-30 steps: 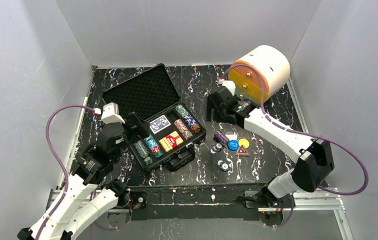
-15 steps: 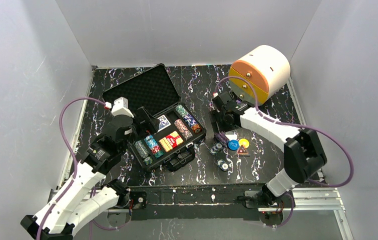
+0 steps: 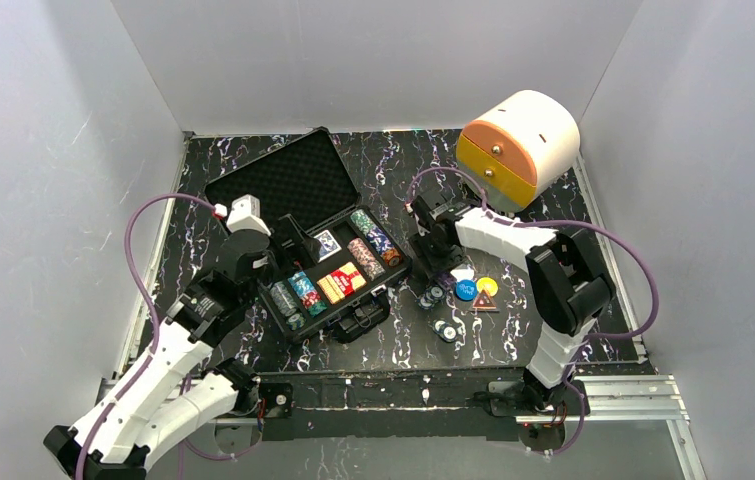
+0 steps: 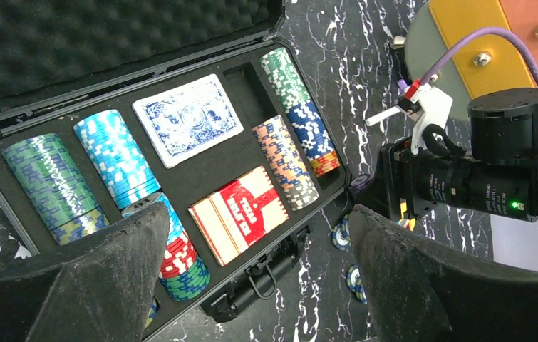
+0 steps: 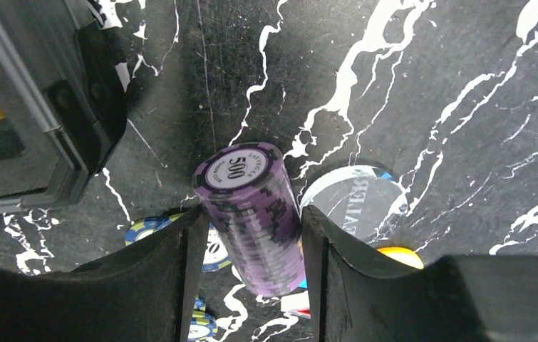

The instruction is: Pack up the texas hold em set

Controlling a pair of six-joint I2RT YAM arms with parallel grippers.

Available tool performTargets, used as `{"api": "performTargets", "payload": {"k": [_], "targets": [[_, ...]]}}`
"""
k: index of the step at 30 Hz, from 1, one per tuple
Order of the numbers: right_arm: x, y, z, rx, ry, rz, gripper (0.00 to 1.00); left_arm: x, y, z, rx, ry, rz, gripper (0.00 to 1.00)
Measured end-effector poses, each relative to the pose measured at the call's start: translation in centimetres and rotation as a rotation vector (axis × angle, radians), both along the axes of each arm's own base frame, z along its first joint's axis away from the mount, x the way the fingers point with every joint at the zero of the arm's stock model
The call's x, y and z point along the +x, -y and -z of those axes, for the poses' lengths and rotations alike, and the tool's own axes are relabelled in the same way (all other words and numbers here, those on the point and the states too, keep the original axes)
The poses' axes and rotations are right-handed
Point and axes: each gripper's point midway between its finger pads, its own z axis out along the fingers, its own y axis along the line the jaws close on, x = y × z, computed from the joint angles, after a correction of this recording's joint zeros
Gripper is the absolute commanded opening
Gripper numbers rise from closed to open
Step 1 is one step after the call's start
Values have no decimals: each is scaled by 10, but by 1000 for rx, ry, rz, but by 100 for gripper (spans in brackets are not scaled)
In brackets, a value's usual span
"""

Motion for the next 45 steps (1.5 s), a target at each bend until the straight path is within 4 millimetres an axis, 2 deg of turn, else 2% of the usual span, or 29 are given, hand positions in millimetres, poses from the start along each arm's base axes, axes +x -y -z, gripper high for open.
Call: {"api": "performTargets", "payload": {"k": [3,9,13,16,24,26,30,36,39,42,45], "targets": [[0,0,7,-11,-18,-15,51,2,-1,4,21,-7,-2,95],[1,0,5,-14,-20,-28,36,7,-1,14,69,-31,-4,96],[5,-2,-4,-6,1,-24,34,9,0,17,78,-39,-3,96],[12,-4,-26,18,57,-10,34,10,0,17,79,-40,-4,96],[27,-18,-118,224,290,38,35,10,-3,12,71,-20,-18,96],[29,-26,-135,289,327,50,35,10,-4,10,69,-13,-24,96],[34,-49,-157,443,354,69,36,11,-6,8,65,-6,-36,96],[41,-97,-186,707,336,80,36,11,-5,7,43,-11,-50,96],[49,-120,-182,761,307,76,36,11,-5,7,39,-12,-54,96],[60,-144,-167,757,280,74,37,9,-6,8,40,-15,-54,96],[60,-174,-148,730,250,42,37,8,-7,7,37,-16,-56,96]]}}
